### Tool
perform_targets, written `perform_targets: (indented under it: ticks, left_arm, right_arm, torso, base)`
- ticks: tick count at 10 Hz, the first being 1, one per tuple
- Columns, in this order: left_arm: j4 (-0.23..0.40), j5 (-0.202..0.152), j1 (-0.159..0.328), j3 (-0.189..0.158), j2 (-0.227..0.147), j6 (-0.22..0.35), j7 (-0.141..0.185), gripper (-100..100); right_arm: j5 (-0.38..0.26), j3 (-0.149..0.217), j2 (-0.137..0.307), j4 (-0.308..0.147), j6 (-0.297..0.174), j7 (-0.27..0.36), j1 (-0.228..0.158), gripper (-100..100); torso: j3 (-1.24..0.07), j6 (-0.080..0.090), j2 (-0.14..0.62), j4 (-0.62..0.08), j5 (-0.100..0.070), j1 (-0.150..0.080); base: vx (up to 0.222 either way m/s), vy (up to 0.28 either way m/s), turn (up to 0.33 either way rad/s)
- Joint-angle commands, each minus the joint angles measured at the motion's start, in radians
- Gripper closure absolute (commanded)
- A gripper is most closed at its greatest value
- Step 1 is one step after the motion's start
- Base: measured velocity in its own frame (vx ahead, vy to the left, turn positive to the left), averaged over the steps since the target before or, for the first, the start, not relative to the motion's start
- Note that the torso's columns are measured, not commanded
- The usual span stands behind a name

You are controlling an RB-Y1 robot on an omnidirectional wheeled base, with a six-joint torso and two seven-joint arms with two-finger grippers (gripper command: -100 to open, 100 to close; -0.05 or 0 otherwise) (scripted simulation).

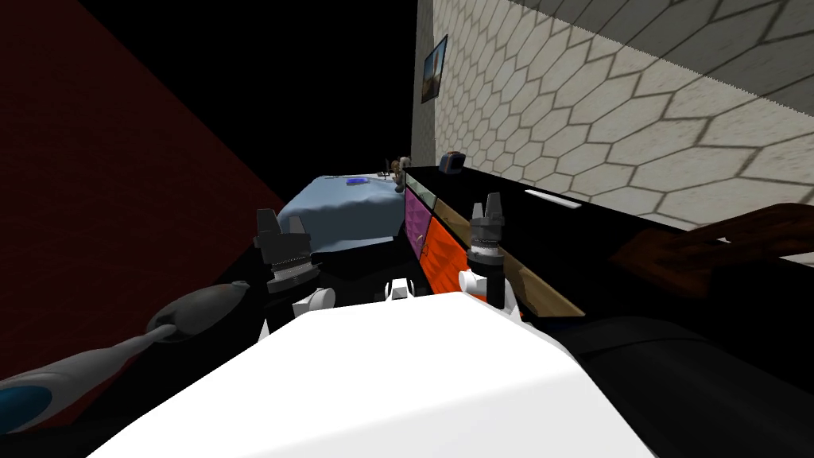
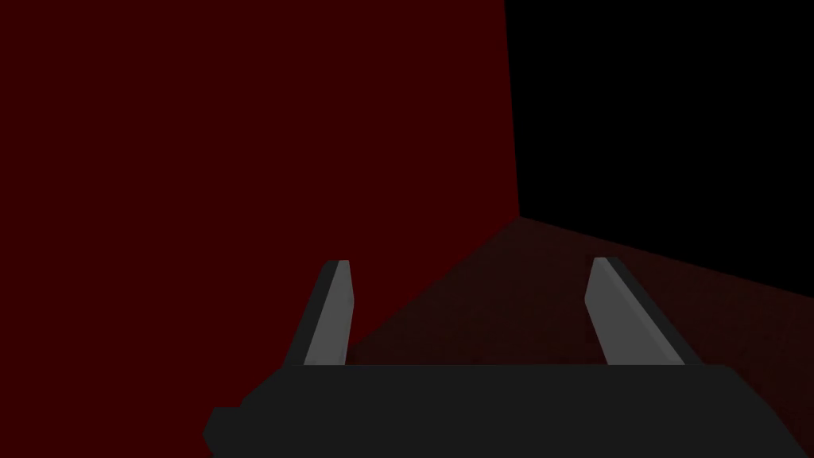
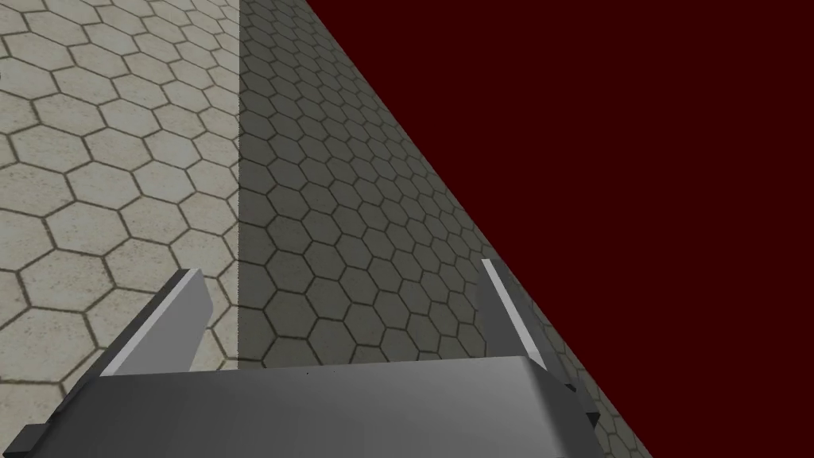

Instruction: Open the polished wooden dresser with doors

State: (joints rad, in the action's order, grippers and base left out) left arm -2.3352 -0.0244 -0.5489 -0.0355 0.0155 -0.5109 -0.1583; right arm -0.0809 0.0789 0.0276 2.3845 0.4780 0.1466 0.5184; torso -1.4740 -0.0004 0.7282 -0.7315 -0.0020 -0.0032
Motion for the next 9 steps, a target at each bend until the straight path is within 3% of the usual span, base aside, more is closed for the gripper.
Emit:
perform_targets:
  ticks: [1, 9]
  left_arm:
    - [0.0, 0.0, 0.0, 0.0, 0.0, 0.0, 0.0, 0]
    - [0.0, 0.0, 0.0, 0.0, 0.0, 0.0, 0.0, 0]
  right_arm:
    - [-0.018, 0.011, 0.059, -0.007, -0.003, 0.013, 0.009, -100]
    - [-0.186, 0.117, 0.291, -0.045, -0.034, 0.127, 0.107, -100]
  torso:
    - [-0.005, -0.001, 0.0, -0.002, -0.001, -0.001]
    - [-0.022, -0.011, -0.019, 0.001, 0.004, 0.0]
  base:
    - [0.044, 0.041, -0.022]
    - [0.095, 0.082, -0.076]
